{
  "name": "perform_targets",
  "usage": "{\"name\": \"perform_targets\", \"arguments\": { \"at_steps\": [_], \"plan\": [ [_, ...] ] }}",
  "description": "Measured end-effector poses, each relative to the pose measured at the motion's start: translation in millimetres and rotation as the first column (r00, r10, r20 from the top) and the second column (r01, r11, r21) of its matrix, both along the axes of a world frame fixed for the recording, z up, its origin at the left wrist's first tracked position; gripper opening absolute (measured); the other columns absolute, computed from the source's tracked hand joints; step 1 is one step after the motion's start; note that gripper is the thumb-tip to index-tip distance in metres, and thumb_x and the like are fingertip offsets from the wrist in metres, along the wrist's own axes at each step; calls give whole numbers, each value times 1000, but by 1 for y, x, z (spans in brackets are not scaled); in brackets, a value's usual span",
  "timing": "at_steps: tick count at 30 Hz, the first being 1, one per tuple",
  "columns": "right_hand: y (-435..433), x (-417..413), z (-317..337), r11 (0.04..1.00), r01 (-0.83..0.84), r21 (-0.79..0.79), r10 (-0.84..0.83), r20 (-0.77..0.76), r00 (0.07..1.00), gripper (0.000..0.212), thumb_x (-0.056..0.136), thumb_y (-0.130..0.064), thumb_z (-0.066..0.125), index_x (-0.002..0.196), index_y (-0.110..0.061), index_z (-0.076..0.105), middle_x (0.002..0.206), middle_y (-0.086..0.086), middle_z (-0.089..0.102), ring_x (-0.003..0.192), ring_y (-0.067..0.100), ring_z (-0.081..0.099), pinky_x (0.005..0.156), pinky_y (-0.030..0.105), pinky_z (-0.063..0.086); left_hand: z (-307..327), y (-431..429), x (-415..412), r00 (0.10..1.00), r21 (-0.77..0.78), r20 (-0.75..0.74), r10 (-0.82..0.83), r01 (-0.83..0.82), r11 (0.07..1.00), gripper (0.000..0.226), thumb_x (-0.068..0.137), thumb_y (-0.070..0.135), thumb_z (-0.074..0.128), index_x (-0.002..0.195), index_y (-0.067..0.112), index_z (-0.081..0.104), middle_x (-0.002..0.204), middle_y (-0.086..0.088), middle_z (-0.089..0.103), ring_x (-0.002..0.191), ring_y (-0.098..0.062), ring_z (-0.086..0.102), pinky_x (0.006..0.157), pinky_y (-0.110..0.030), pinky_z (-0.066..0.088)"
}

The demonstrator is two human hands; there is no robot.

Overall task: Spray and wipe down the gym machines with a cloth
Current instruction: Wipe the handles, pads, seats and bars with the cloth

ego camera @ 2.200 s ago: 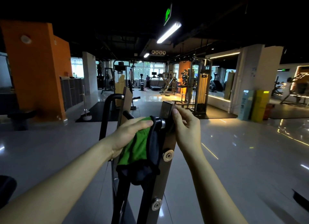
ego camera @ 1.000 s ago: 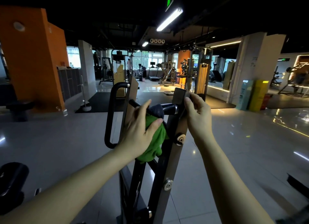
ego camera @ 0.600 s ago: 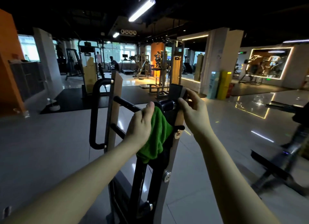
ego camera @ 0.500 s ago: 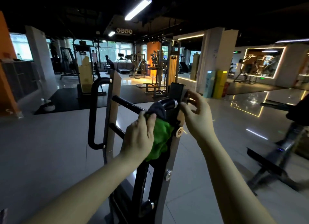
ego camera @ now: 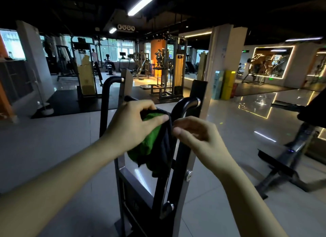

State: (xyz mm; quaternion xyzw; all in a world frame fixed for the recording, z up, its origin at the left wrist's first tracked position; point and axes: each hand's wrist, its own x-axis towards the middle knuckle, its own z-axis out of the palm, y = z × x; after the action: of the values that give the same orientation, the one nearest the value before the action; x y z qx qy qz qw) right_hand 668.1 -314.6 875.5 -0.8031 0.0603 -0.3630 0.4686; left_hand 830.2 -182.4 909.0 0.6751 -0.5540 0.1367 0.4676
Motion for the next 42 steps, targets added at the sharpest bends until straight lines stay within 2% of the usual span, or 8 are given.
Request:
{"name": "perform_targets", "arguments": {
  "at_steps": [5, 8, 11, 17, 21, 30, 37, 42],
  "plan": [
    [11, 9, -4, 996, -70, 57, 74, -69, 995, 24, 93, -20, 74, 99, 3, 68, 97, 24, 72, 93, 40, 72, 83, 59, 58, 26, -1, 8, 1000, 114, 4, -14, 13, 993, 43, 73, 57, 80, 61, 20, 61, 73, 4, 59, 62, -8, 54, 57, -25, 42],
    [-6, -7, 4, 954, -135, 268, 151, -38, 988, 14, 94, -15, 70, 85, -5, 67, 80, 12, 69, 78, 29, 69, 64, 38, 53, 30, 3, 14, 997, 226, -58, -51, 63, 972, 45, 64, 61, 75, 57, 19, 60, 100, 5, 61, 84, -7, 59, 72, -29, 49],
    [-20, -22, 8, 897, -196, 395, 259, -113, 959, 20, 91, -26, 73, 82, -10, 67, 79, 9, 61, 75, 25, 62, 63, 30, 44, 29, 11, 20, 929, 472, -319, -190, 330, 818, 30, 77, 47, 75, 58, 25, 68, 78, 10, 67, 72, -2, 61, 67, -18, 47],
    [-24, -20, -3, 937, 150, 314, -75, -238, 968, 17, 96, -20, 69, 87, -7, 73, 83, 15, 75, 83, 32, 74, 67, 35, 58, 10, 12, 26, 912, 656, -410, -2, 296, 694, 29, 88, 38, 75, 80, 10, 72, 62, 7, 64, 53, -3, 58, 47, -15, 41],
    [2, -2, -19, 925, 339, 171, -321, -123, 939, 16, 99, -20, 68, 86, -14, 75, 81, 8, 76, 81, 23, 75, 69, 41, 60, 0, 7, 9, 805, 507, -582, 114, 249, 825, 19, 90, 22, 76, 86, 4, 74, 76, -11, 76, 62, -15, 70, 51, -22, 51],
    [30, 1, -36, 970, 142, 196, -131, -65, 989, 40, 92, -21, 77, 130, -17, 69, 112, -7, 77, 105, 5, 71, 91, 29, 59, -9, 14, -18, 450, 132, -887, -105, 463, 876, 41, 101, -5, 34, 121, 2, 69, 113, -19, 75, 103, -28, 74, 90, -47, 61],
    [27, 0, -34, 978, 95, 187, -83, -70, 994, 57, 80, -29, 88, 133, -23, 67, 115, -5, 75, 110, 11, 71, 89, 46, 62, -6, 13, -22, 710, 255, -701, -64, 333, 908, 33, 94, -8, 61, 115, 14, 73, 96, -8, 79, 85, -17, 77, 60, -18, 56],
    [18, -5, -29, 961, -63, 269, 78, -47, 996, 47, 81, -15, 86, 124, -23, 71, 114, -1, 77, 111, 18, 72, 99, 46, 57, -8, 12, -22, 775, 272, -630, -56, 287, 919, 22, 84, 5, 79, 104, 6, 70, 88, -12, 78, 83, -24, 77, 63, -31, 63]
  ]
}}
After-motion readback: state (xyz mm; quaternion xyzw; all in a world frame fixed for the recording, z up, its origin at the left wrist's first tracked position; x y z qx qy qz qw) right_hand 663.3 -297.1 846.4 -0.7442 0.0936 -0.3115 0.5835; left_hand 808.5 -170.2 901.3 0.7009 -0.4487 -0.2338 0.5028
